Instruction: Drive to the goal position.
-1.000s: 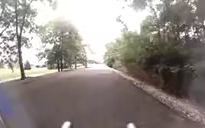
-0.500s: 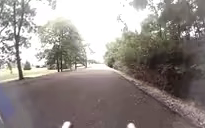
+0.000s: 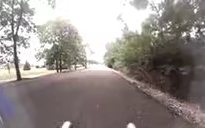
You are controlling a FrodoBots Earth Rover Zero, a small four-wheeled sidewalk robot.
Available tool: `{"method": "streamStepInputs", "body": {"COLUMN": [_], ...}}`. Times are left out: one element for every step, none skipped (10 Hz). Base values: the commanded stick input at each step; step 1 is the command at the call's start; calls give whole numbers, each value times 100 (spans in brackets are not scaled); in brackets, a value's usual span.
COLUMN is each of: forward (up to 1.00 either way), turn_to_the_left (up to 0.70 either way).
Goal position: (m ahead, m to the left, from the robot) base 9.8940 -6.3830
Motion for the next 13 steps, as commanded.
{"method": "streamStepInputs", "body": {"forward": [60,60,60,60,60,60,60,60,60,60,60,60,60], "turn_to_the_left": [0,0,0,0,0,0,0,0,0,0,0,0,0]}}
